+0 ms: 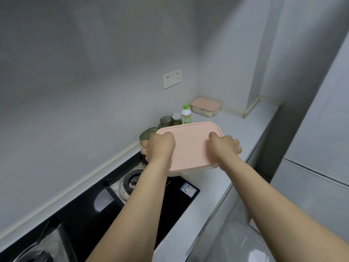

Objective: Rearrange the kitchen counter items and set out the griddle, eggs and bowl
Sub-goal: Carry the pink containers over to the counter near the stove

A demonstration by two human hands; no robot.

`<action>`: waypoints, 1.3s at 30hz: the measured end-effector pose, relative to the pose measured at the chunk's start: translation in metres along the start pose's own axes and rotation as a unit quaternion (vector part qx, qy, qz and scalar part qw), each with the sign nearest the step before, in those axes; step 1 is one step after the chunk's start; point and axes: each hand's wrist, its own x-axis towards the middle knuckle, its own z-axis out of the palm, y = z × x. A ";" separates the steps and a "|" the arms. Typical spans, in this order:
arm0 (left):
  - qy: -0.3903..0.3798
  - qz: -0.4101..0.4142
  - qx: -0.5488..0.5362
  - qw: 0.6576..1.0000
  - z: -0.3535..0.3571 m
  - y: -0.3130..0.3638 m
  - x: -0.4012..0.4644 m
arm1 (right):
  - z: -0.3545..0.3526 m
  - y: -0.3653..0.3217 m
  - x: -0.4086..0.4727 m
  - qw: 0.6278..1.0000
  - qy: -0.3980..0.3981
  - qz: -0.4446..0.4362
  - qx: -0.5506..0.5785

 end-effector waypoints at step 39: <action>-0.038 0.196 0.234 0.952 0.360 0.329 0.324 | -0.033 -0.150 0.484 0.959 -0.100 0.102 0.246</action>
